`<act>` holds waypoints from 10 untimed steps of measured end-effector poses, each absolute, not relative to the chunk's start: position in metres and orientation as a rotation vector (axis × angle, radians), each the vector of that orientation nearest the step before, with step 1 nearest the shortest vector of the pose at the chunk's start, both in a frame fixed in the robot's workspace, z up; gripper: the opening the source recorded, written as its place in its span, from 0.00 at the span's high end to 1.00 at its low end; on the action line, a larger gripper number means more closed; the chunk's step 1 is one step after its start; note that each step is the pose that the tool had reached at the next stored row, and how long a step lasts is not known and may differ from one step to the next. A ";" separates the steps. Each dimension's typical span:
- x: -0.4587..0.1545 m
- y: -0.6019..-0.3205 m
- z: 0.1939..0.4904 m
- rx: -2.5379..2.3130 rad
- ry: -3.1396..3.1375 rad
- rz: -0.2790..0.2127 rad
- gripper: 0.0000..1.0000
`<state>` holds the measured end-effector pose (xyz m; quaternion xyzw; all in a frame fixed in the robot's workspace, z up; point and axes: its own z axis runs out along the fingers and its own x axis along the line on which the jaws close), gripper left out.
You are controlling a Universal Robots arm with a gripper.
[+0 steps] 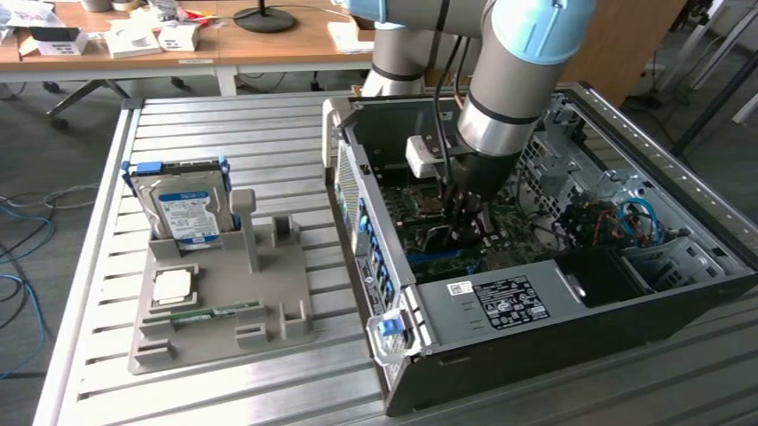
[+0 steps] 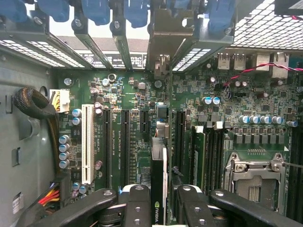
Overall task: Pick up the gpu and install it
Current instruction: 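Insert the gpu into the slot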
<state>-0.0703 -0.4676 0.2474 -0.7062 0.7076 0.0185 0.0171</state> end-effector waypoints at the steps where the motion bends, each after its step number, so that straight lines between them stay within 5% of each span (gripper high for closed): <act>1: -0.070 -0.468 0.247 -2.195 2.199 0.058 0.74; 10: -0.071 -0.468 0.245 -2.195 2.199 0.058 0.74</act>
